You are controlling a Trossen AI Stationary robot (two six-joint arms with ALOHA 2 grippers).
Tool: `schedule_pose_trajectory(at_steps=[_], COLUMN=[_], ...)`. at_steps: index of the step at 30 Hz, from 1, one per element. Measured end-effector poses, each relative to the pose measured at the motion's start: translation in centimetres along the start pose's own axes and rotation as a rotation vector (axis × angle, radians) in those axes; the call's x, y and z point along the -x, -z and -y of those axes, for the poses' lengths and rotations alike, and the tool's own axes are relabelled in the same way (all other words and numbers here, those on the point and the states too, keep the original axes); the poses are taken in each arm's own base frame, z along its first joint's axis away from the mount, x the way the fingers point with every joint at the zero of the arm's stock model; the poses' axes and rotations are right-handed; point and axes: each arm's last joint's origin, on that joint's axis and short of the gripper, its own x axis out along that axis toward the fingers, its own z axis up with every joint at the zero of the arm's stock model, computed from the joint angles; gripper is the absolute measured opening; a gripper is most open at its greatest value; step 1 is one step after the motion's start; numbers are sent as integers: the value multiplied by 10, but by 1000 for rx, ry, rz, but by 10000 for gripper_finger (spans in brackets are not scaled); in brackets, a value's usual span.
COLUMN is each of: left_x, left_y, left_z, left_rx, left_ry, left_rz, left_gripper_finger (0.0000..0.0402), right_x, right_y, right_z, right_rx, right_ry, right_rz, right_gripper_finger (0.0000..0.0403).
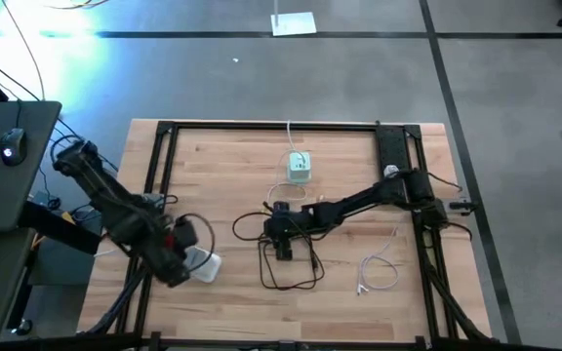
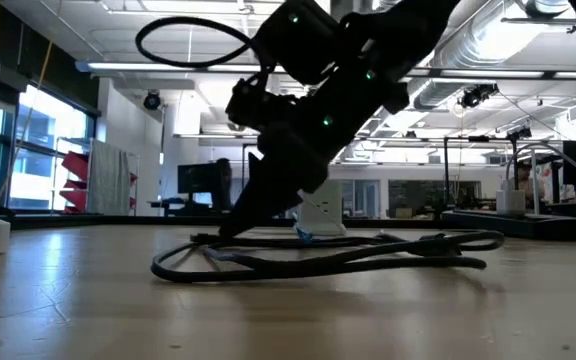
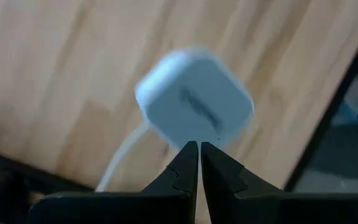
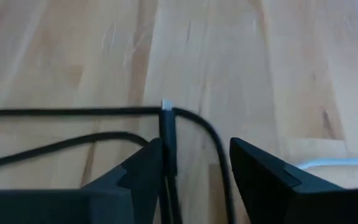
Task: Insert USB
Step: Insert the black charger cable into the white outlet extension
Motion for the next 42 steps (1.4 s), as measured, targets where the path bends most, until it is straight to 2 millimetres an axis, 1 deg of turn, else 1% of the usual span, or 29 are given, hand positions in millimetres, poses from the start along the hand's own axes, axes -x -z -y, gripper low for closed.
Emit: schedule_pose_trajectory(at_steps=[4, 10, 13, 16, 19, 22, 25, 28, 29, 32, 36, 40, 42], left_x=[-6, -22, -29, -41, -56, -73, -85, -95, -97, -103, -110, -120, -124], left_y=[22, 52, 61, 70, 75, 78, 79, 79, 79, 81, 82, 84, 84], left_z=[0, -2, -2, -2, -1, 1, 4, 7, 9, 14, 19, 21, 23], left_rx=[78, 185, 228, 257, 286, 294, 296, 307, 309, 314, 315, 327, 328], left_ry=[-30, -59, -56, -46, -38, -38, -19, -9, -6, 9, 11, -26, -34], left_rz=[-29, -41, -31, 5, 36, 66, 114, 168, 183, 189, 181, 202, 226], left_gripper_finger=[0, 0, 0, 0, 0, 0, 0, 0, 0, 0, 0, 0, 0], right_x=[-3, -3, -3, -7, -10, -13, -13, -12, -12, -10, 2, 25, 30], right_y=[1, 1, 1, 3, 5, 7, 8, 8, 8, 6, -1, -25, -31], right_z=[-1, -5, -6, -7, -10, -18, -24, -29, -30, -30, -27, -20, -19], right_rx=[14, 58, 60, 61, 85, 112, 137, 159, 160, 133, 125, 46, 4], right_ry=[-38, -57, -57, -62, -61, -7, 56, 55, 59, 62, 69, 15, -26], right_rz=[2, 5, 8, 7, 5, 3, 0, 4, 8, 20, 27, 70, 43], right_gripper_finger=[154, 145, 144, 144, 139, 118, 77, 21, 12, 7, 2, 1, 1])
